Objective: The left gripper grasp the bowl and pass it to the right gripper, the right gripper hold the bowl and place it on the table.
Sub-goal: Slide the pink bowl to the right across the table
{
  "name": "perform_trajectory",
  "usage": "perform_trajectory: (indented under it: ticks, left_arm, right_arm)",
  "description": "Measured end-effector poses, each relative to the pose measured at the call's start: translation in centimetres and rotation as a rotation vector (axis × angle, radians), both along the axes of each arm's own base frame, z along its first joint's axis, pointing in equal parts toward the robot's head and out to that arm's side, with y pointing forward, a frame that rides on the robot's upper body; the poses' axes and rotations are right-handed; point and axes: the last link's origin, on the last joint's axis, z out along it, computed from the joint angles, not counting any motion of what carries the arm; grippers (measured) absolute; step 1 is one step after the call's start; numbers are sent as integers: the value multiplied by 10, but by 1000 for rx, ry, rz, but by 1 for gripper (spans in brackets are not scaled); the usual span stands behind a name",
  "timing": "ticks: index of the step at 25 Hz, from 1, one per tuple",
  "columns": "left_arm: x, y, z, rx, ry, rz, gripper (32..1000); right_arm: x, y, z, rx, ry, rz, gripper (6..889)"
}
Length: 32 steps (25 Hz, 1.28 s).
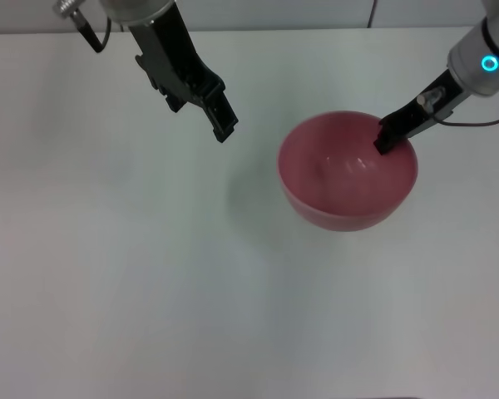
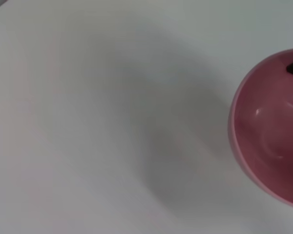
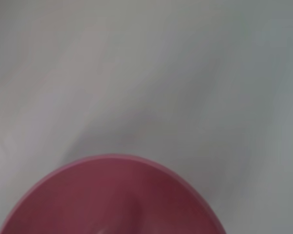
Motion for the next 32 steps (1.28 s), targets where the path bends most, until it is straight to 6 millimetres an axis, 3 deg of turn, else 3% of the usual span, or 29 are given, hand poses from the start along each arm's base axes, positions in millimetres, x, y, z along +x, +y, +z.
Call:
perform_trajectory:
  ticks: [21,32]
  left_arm:
    - [-14,-1,-7,-8,9,21,861]
    - [-21,-2,-12,-22,15,36,861]
  right_arm:
    - [42,-2,-9,87,-42,30,30]
    - [50,-6,-16,100,-45,35,30]
